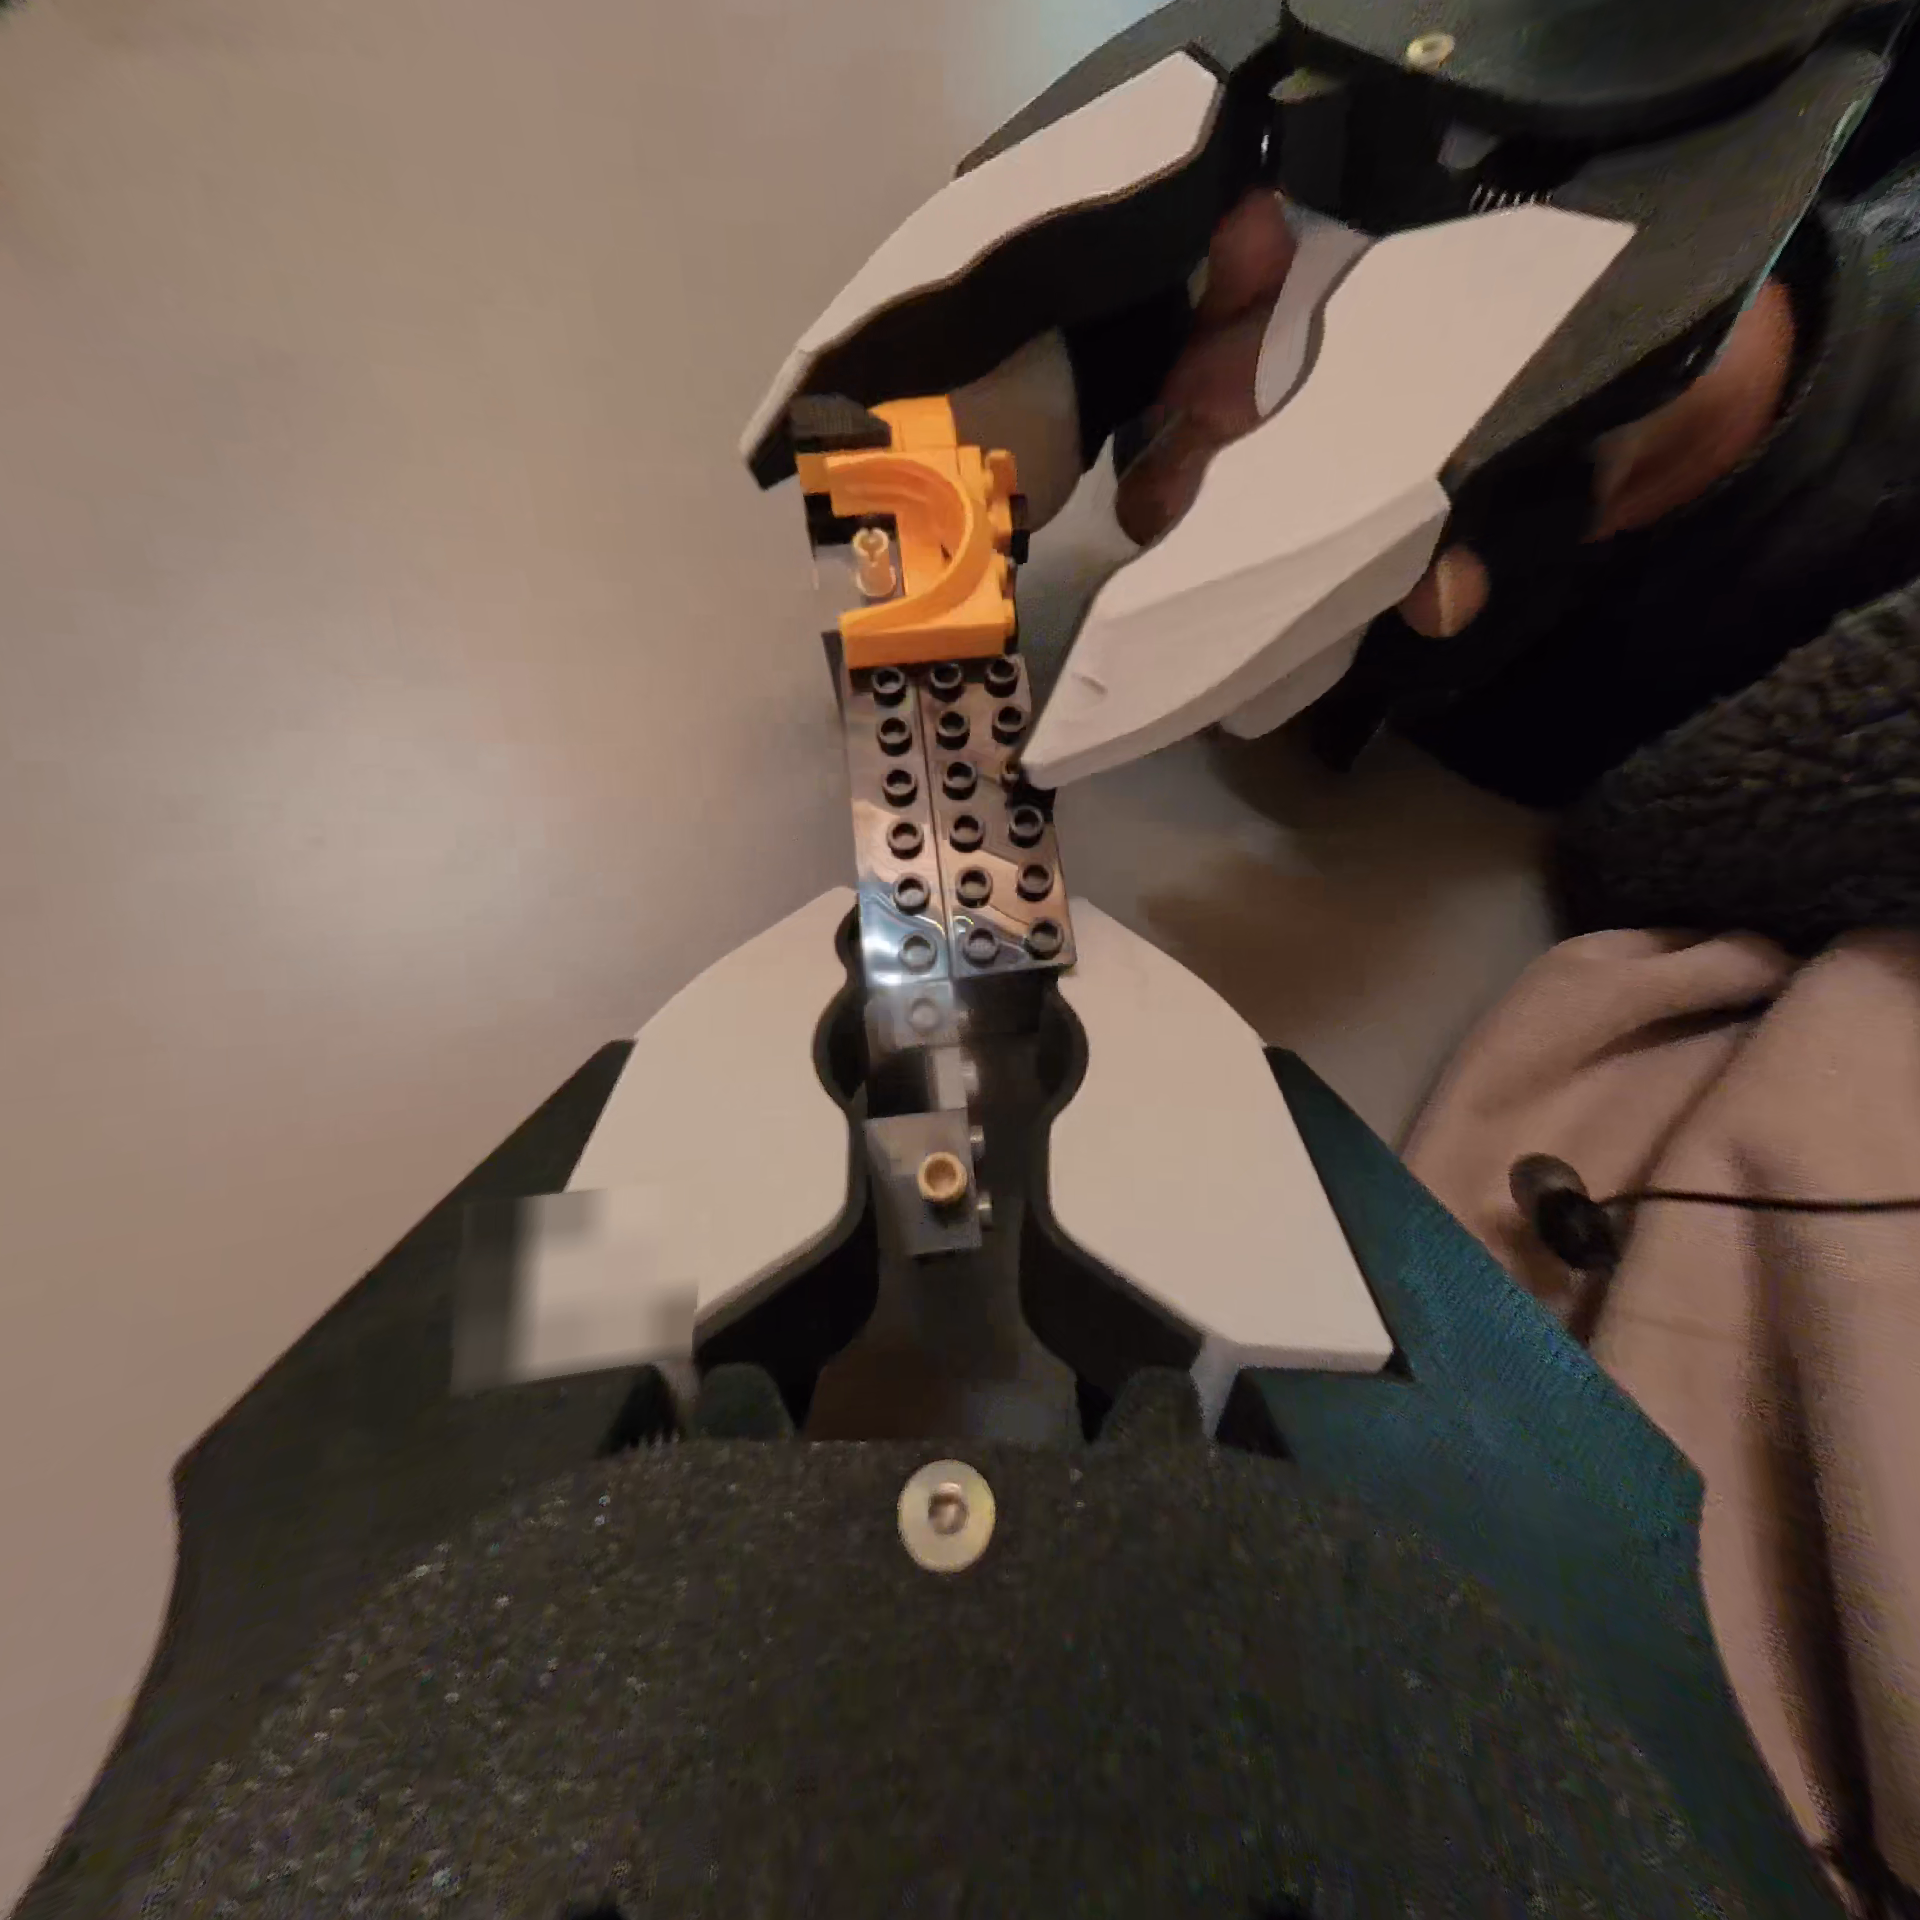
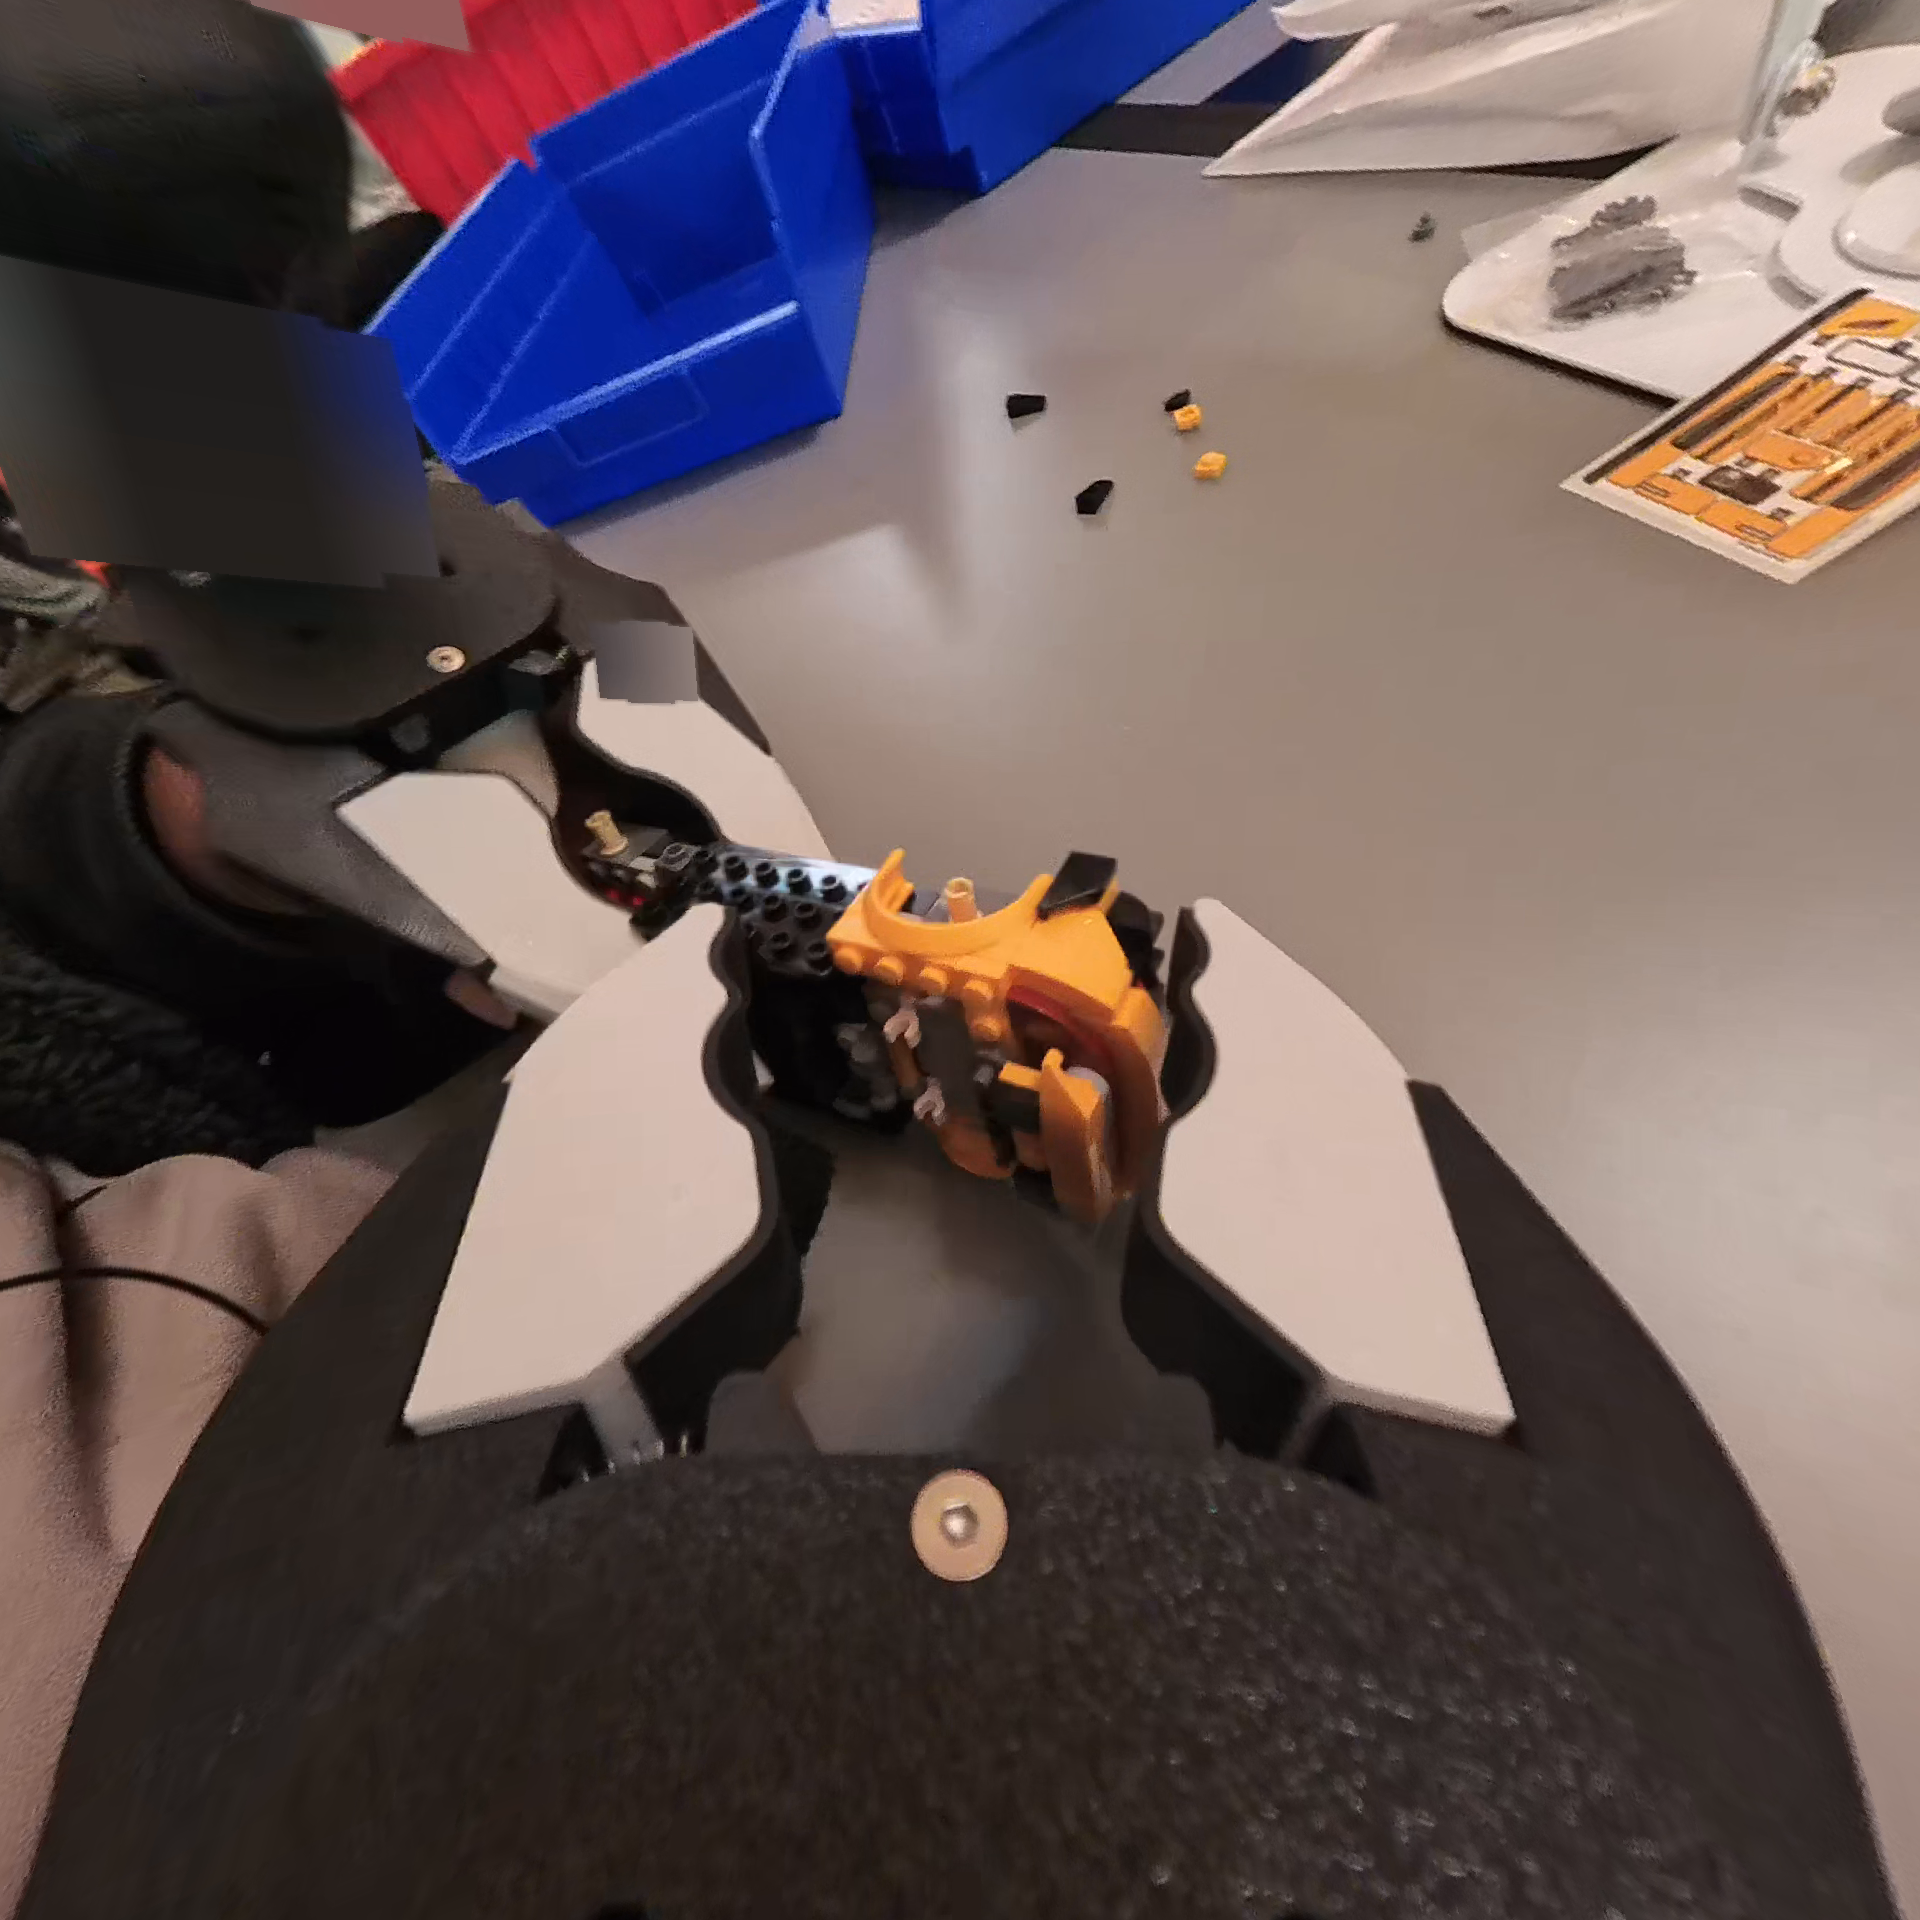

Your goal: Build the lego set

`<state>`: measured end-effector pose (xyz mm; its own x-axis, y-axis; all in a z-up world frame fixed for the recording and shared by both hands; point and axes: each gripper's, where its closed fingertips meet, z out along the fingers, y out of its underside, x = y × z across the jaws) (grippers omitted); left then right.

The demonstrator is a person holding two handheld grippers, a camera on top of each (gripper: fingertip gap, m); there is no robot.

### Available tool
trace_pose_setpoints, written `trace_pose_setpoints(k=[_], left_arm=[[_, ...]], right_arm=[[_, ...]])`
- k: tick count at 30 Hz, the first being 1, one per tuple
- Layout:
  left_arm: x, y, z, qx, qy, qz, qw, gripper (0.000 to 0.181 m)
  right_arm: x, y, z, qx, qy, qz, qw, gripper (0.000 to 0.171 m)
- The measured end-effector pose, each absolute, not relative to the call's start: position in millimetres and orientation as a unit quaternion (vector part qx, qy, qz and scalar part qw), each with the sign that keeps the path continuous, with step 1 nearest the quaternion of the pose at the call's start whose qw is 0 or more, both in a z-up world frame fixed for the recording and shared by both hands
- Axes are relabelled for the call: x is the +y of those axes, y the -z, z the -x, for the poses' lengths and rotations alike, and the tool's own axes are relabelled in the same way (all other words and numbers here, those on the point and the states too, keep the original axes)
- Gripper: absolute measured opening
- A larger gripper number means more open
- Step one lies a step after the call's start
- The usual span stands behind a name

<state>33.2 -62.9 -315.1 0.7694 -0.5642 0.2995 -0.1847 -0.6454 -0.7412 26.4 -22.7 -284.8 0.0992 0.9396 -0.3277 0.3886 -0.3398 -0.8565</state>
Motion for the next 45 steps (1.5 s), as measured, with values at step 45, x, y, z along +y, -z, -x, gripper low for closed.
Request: trace_pose_setpoints(k=[45], left_arm=[[-62, 320, -20, 0.098, 0.381, 0.87, 0.298, 0.028]], right_arm=[[-4, 311, -35, -0.593, -0.3, 0.672, 0.326, 0.032]])
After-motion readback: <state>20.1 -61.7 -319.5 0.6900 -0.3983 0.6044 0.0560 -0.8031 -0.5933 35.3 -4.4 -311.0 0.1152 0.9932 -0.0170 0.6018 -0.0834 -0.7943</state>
